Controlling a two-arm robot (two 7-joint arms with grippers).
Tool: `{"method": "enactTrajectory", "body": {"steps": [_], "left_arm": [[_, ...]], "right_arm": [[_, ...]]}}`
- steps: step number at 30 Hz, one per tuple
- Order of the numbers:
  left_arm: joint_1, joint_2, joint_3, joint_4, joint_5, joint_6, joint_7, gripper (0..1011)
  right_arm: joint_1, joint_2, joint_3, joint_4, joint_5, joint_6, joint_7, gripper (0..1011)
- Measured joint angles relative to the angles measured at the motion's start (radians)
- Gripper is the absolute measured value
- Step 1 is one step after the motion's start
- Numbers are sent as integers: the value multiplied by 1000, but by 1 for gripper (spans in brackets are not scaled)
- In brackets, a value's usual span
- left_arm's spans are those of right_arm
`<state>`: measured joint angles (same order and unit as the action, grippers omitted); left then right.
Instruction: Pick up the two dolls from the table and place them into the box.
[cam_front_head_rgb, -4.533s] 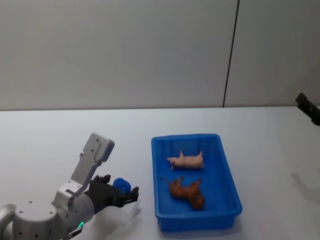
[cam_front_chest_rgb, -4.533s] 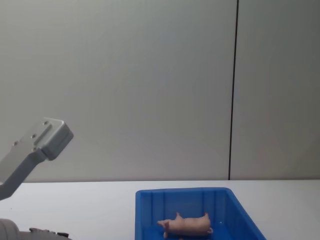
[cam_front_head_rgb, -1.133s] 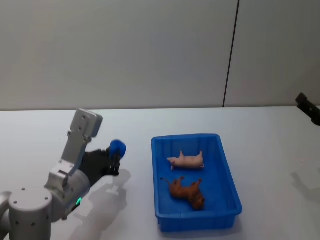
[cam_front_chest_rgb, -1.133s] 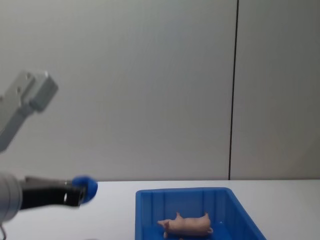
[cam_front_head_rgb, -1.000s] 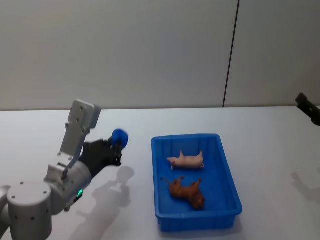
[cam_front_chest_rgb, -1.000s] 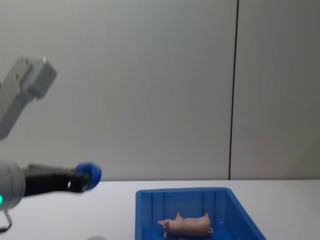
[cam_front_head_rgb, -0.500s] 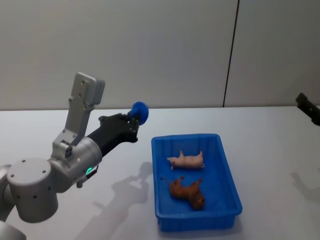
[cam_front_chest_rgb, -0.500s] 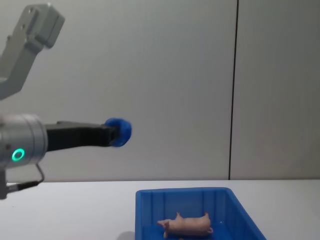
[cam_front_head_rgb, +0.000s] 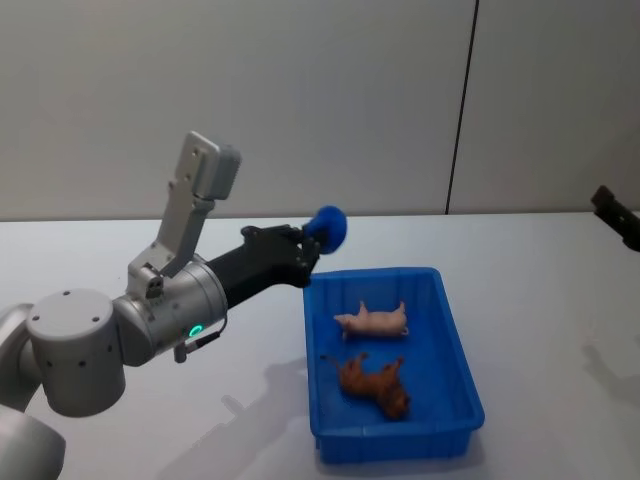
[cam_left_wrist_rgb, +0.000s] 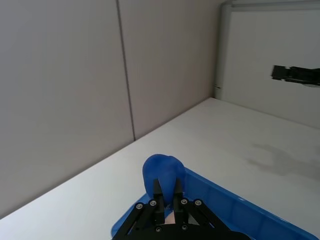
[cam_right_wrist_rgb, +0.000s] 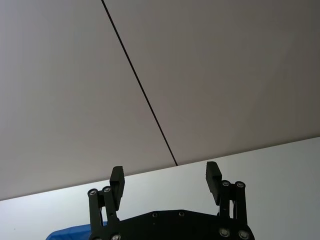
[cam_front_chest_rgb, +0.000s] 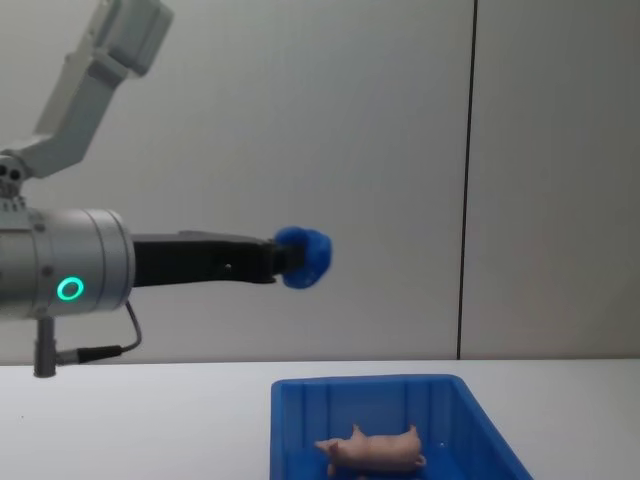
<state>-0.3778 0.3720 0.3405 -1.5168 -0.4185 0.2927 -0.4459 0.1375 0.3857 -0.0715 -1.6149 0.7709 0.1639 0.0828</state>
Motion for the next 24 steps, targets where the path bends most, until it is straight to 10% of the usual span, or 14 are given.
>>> {"method": "enactTrajectory", "body": {"steps": [17,24], "left_arm": [[-80,-32,41,121,104,45,-238,102],[-97,-41,52,149,128,51,-276,292]], "right_arm": [[0,0,0,0,0,0,0,1001],[0,0,0,0,0,0,0,1001]]}}
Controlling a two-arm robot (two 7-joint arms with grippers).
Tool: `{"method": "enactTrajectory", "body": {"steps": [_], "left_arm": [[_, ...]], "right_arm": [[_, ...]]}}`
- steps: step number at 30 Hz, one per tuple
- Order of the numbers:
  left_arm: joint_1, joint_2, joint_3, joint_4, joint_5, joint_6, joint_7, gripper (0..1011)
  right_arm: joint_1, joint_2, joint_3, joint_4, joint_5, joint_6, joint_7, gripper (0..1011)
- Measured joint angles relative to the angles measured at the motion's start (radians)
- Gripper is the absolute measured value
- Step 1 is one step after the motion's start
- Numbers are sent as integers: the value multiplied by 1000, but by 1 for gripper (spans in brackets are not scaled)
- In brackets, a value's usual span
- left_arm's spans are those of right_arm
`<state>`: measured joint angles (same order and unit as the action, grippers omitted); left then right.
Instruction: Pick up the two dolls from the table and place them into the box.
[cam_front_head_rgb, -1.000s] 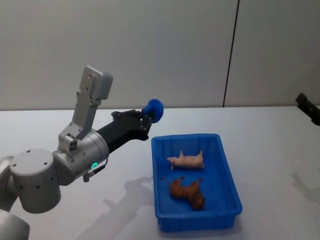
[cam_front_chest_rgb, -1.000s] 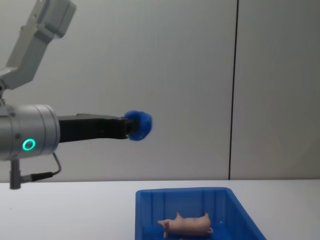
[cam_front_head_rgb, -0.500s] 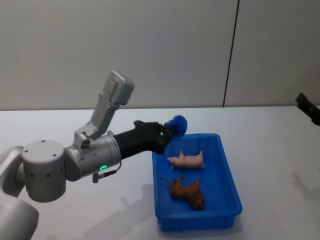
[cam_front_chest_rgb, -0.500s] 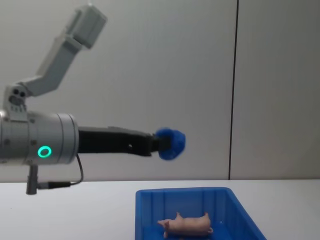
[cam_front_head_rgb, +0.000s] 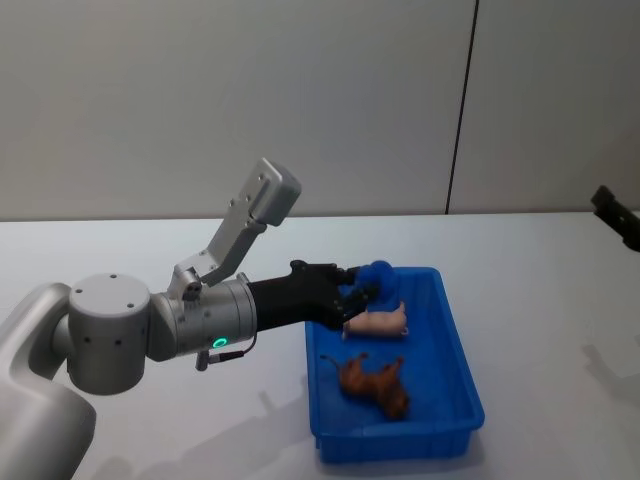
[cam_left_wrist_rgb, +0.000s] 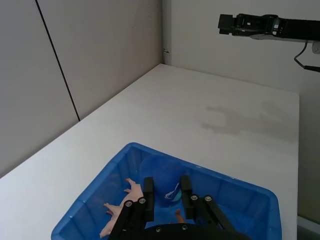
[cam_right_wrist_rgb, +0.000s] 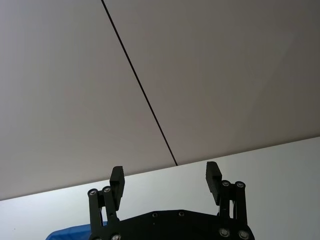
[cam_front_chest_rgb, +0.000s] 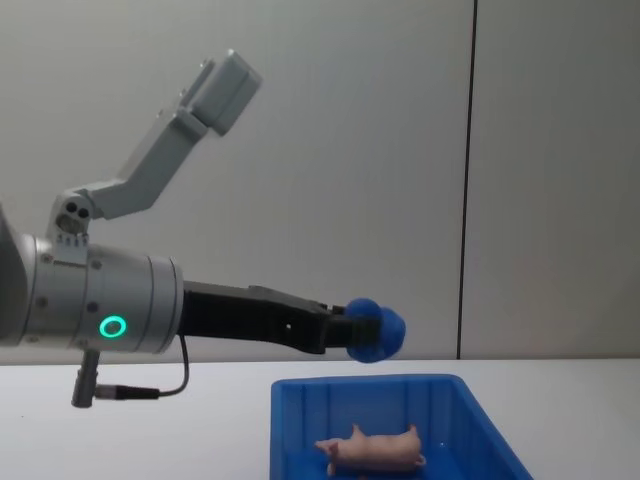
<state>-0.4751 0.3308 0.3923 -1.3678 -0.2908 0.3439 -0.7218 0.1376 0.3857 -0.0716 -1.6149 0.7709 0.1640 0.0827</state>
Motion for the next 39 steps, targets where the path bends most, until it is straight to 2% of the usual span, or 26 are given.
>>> {"method": "enactTrajectory", "body": {"steps": [6,9,17,21,24,28,39], "left_arm": [[-8,-4,5,13,12,3,-17,451],[-12,-6,7,20,17,4,-26,593],[-16,-8,10,27,24,6,-36,797],[-16,-7,10,26,22,4,-29,920],[-9,-4,9,16,13,-2,-1,986],[-2,0,6,3,5,-7,31,1001],[35,18,-9,-65,-26,-18,187,1001]], "right_arm": [[0,0,0,0,0,0,0,1001],[0,0,0,0,0,0,0,1001],[0,0,0,0,0,0,0,1001],[0,0,0,0,0,0,0,1001],[0,0,0,0,0,0,0,1001],[0,0,0,0,0,0,0,1001],[0,0,0,0,0,0,0,1001]]}}
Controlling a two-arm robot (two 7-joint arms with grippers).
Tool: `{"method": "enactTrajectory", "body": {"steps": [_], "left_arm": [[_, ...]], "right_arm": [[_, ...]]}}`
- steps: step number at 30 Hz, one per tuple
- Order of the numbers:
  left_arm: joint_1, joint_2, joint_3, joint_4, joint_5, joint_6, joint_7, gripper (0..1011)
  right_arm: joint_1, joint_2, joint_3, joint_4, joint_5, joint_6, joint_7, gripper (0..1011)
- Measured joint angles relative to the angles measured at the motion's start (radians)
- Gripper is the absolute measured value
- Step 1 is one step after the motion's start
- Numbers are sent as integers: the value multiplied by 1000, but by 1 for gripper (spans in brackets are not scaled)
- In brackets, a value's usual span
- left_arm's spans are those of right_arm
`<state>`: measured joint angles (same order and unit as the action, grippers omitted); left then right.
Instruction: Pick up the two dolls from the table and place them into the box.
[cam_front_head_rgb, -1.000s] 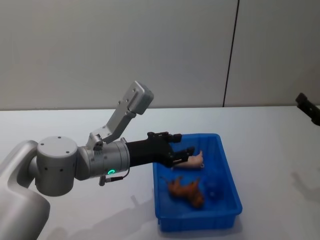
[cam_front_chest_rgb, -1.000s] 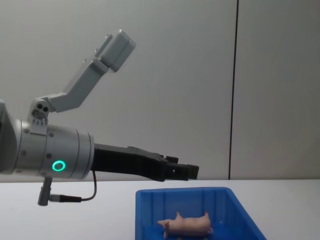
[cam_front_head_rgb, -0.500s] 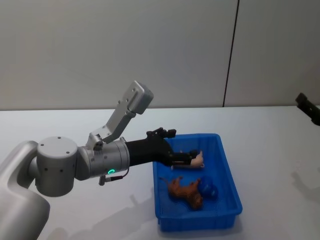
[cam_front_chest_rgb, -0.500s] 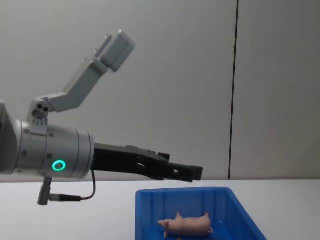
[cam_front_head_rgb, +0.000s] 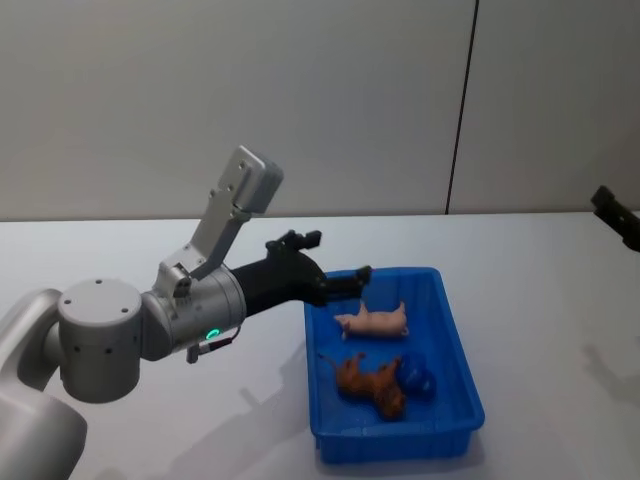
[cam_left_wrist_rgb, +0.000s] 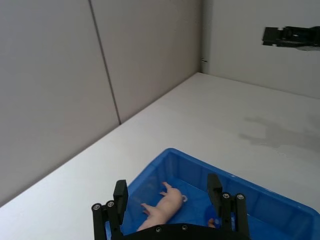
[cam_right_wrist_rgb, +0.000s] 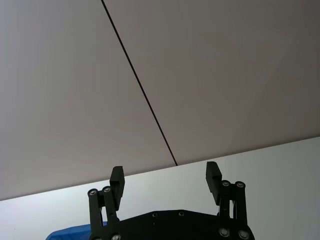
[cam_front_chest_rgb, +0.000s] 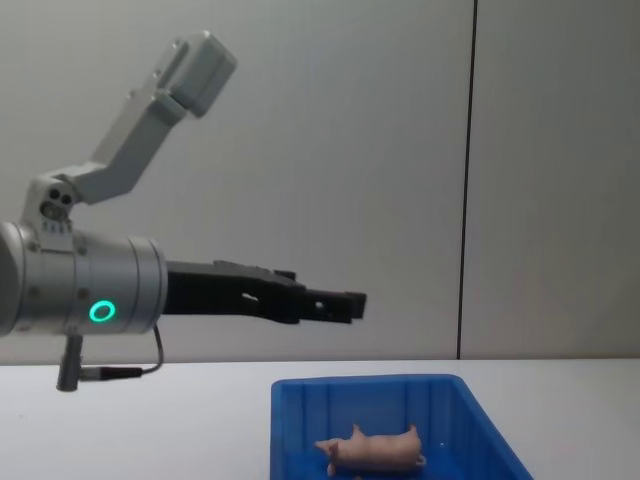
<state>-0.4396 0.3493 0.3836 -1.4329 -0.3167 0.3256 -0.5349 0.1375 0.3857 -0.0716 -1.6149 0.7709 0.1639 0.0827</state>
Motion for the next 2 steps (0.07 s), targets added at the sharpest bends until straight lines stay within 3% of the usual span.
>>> {"method": "enactTrajectory", "body": {"steps": [2], "left_arm": [[6,3,-2,-11,-3,-1,27,1001]], "right_arm": [[0,0,0,0,0,0,0,1001]]}}
